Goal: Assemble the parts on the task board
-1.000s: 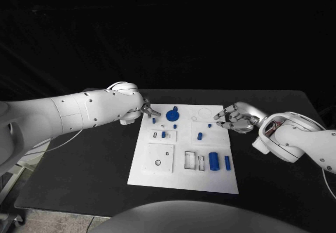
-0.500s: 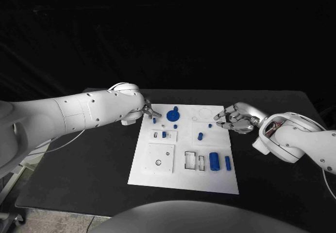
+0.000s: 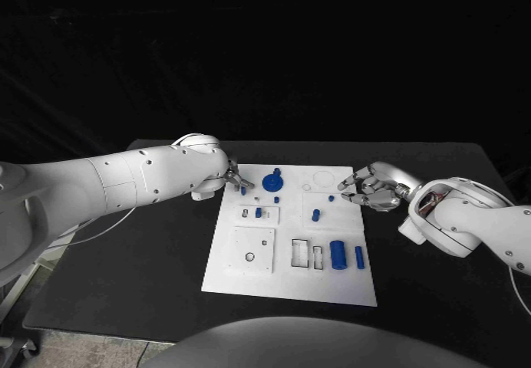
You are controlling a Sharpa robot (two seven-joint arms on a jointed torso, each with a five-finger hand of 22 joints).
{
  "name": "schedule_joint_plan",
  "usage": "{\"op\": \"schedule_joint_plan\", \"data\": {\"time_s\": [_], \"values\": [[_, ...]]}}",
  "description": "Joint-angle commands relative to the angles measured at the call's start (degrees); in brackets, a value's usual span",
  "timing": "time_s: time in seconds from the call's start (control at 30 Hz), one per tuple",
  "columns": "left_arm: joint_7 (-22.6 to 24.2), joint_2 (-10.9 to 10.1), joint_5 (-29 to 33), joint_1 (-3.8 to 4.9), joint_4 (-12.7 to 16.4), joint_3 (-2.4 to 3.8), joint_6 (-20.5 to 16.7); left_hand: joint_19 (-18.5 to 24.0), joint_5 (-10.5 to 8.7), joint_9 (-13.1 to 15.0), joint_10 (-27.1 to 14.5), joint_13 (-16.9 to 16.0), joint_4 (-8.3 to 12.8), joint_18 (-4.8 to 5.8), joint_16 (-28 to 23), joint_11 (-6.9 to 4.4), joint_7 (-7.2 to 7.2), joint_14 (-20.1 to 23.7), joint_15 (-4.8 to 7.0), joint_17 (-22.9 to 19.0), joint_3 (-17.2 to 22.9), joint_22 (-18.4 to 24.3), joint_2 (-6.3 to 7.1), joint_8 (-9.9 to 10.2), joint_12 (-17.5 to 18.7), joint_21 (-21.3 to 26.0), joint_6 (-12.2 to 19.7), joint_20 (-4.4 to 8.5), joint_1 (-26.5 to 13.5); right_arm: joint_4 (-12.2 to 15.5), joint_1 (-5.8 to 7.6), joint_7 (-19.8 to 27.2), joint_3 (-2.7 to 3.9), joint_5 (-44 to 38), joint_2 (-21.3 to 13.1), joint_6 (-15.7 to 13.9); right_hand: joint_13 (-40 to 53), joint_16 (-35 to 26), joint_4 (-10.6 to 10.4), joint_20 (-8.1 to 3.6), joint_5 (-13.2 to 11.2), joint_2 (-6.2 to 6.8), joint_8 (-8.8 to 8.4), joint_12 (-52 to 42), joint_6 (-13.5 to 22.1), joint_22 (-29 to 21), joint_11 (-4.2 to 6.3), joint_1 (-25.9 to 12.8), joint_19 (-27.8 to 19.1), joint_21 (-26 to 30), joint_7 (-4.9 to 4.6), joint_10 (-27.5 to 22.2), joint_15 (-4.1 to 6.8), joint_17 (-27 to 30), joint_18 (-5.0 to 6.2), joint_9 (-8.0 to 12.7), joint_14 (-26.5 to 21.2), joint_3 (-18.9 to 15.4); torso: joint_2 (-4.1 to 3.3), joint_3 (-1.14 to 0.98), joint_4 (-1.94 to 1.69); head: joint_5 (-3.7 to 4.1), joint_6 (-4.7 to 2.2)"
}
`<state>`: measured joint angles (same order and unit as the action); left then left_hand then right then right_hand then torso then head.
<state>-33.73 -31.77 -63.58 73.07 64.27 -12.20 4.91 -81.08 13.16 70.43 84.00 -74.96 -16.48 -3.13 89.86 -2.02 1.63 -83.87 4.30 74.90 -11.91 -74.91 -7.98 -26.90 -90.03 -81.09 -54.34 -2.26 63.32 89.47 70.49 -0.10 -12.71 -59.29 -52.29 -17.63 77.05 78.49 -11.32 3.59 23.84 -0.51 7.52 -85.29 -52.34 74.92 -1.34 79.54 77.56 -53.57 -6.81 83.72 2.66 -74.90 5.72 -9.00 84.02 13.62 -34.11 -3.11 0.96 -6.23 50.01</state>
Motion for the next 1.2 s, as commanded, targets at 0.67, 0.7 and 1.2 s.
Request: {"op": "schedule_joint_plan", "data": {"time_s": [0.67, 0.7, 1.2], "values": [[1.0, 0.5, 1.3, -0.3, -0.5, 0.03, 1.6, 0.5, 10.37, 0.1, 5.9, -14.9, 0.1, -0.08, 0.1, 0.22, 0.0, -6.1, -0.21, 15.1, 0.9, -7.1, -0.2, 1.3, 0.1, 0.8, 0.5, -0.21, 4.7, -0.2, -0.21, -0.1, 0.02, 0.4, 0.0, 0.9, 7.4, -0.4, 0.1, 0.23, 0.2, -0.31, -0.07, 0.5, -0.5, 4.3, -0.18, -0.3, -0.2, 0.8, -0.02, 0.2, -0.32, -4.9, 1.05, 0.1, 2.5, 0.6, 0.01, -0.01, -0.03, 0.18, -0.01], [1.0, 0.5, 1.4, -0.31, -0.5, 0.03, 1.6, 0.5, 11.0, 0.1, 5.9, -14.9, 0.1, -0.08, 0.1, 0.2, -0.02, -6.1, -0.2, 15.1, 1.0, -7.2, -0.15, 1.4, 0.1, 0.8, 0.5, -0.2, 4.9, -0.2, -0.21, -0.1, 0.02, 0.4, 0.0, 0.9, 7.4, -0.5, 0.1, 0.24, 0.2, -0.32, -0.07, 0.5, -0.5, 4.3, -0.18, -0.3, -0.3, 0.8, -0.02, 0.2, -0.32, -4.9, 1.06, 0.1, 2.5, 0.6, 0.01, -0.01, -0.03, 0.19, -0.01], [1.3, 0.4, 2.6, -0.34, -0.5, 0.04, 1.9, 0.5, 24.87, -0.3, 5.9, -14.9, 0.3, -0.11, 0.1, -0.26, -0.5, -6.1, 0.2, 15.1, 5.8, -7.6, 2.26, 2.7, 0.1, 1.2, 0.7, 0.19, 10.6, -0.4, -0.22, -0.2, 0.02, 0.9, 0.1, 1.3, 7.0, -0.7, 0.4, 0.28, 0.4, -0.38, -0.08, 0.8, -0.6, 4.3, -0.24, 0.0, -0.4, 1.2, -0.06, -0.2, -0.37, -4.8, 1.11, 0.1, 2.4, 1.1, 0.01, -0.02, -0.02, 0.09, -0.01]]}}
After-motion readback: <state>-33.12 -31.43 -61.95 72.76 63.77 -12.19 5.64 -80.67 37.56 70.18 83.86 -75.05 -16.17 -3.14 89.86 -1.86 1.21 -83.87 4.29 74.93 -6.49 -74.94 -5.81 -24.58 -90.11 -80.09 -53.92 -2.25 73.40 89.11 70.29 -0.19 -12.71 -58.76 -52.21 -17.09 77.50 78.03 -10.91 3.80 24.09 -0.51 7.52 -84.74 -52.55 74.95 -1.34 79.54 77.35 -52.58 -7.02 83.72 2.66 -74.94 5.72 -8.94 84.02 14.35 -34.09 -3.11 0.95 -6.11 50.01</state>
